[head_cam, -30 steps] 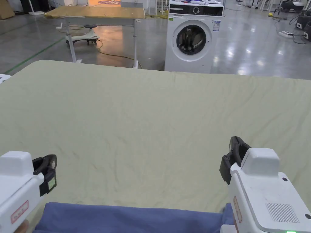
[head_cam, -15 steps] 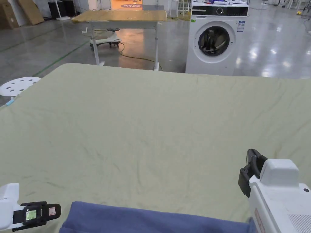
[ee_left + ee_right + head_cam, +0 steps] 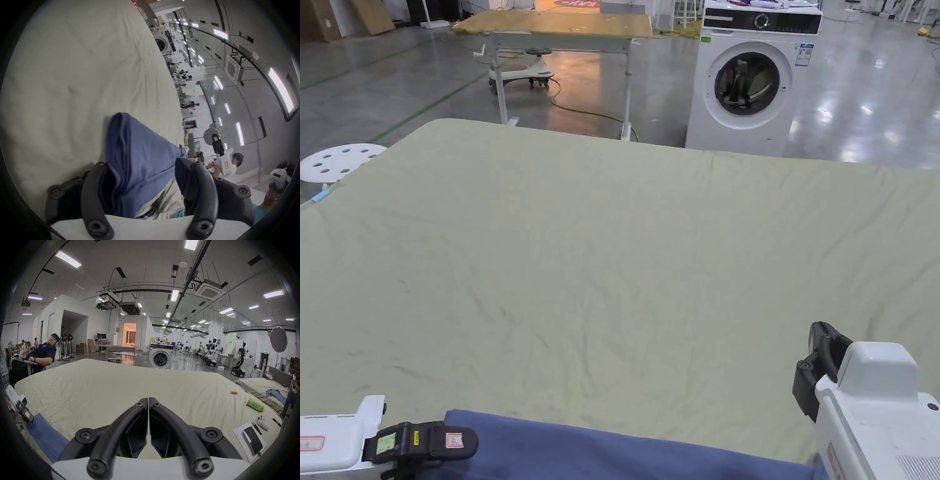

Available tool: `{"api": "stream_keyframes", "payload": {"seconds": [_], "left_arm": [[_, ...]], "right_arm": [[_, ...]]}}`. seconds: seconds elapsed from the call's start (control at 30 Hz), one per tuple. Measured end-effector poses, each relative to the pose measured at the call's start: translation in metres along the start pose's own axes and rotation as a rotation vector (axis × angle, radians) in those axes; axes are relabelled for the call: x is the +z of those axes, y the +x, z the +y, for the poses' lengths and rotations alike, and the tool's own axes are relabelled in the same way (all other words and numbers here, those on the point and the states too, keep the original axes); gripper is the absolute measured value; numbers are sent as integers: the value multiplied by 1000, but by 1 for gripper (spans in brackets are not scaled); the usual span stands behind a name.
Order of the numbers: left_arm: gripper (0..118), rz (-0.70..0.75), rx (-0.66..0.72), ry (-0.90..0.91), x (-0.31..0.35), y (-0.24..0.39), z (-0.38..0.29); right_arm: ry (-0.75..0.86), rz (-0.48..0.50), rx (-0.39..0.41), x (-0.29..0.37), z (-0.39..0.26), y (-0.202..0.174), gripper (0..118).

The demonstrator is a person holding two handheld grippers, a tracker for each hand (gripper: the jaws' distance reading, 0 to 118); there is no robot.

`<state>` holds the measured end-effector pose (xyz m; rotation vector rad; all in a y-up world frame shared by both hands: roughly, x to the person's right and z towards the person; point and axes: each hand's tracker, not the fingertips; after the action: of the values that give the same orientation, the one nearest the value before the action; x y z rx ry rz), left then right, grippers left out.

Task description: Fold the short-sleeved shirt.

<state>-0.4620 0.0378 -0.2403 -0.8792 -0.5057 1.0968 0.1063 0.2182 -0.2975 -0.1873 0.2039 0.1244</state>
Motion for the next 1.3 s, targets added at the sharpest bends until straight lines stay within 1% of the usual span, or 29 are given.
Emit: {"api": "stream_keyframes", "payload": {"seconds": [0.03,0.07,0.13,0.17,0.2,0.23,0.3,0.37,0.43,0.53,0.6,0.7,0.83,0.93,1.03,1.13,1.2,1.3], "left_arm": [[59,2,2,8,-7,0,-3],[45,12,8,6,-12,0,-2],[10,125,-30,-31,-18,5,3],[9,162,-70,-39,-18,8,3],[6,139,-79,-21,-17,11,4],[5,137,-76,-13,-14,16,5],[4,194,-111,-14,-14,30,-1],[3,238,-182,-6,-11,47,-2],[3,238,-180,-4,-6,61,-1],[2,253,-222,20,2,84,2],[2,284,-238,31,10,98,7],[2,338,-224,45,33,107,21],[2,488,-223,61,59,126,29],[2,591,-226,60,67,140,25],[2,587,-229,55,60,158,14],[2,576,-236,46,36,192,-9],[3,535,-243,29,20,208,-19],[3,426,-232,-5,-10,229,-35]], "right_arm": [[-4,0,-5,-1,0,1,0],[-6,0,-7,-1,-1,0,0],[-10,-1,-5,-2,-1,0,0],[-11,0,-3,-2,-1,0,0],[-11,2,-2,-2,-1,0,0],[-12,2,-2,-2,-1,0,0],[-11,3,-4,-2,0,1,0],[-10,3,-2,-3,-1,2,0],[-9,3,1,-4,0,3,0],[-9,2,-1,-5,0,5,0],[-7,1,-3,-5,1,6,0],[-2,3,-4,-6,2,8,0],[1,9,-7,-8,2,9,0],[5,12,-8,-8,2,9,0],[7,15,-11,-9,2,10,0],[8,17,-17,-9,3,11,0],[8,18,-21,-9,3,11,0],[9,20,-21,-8,2,12,0]]}}
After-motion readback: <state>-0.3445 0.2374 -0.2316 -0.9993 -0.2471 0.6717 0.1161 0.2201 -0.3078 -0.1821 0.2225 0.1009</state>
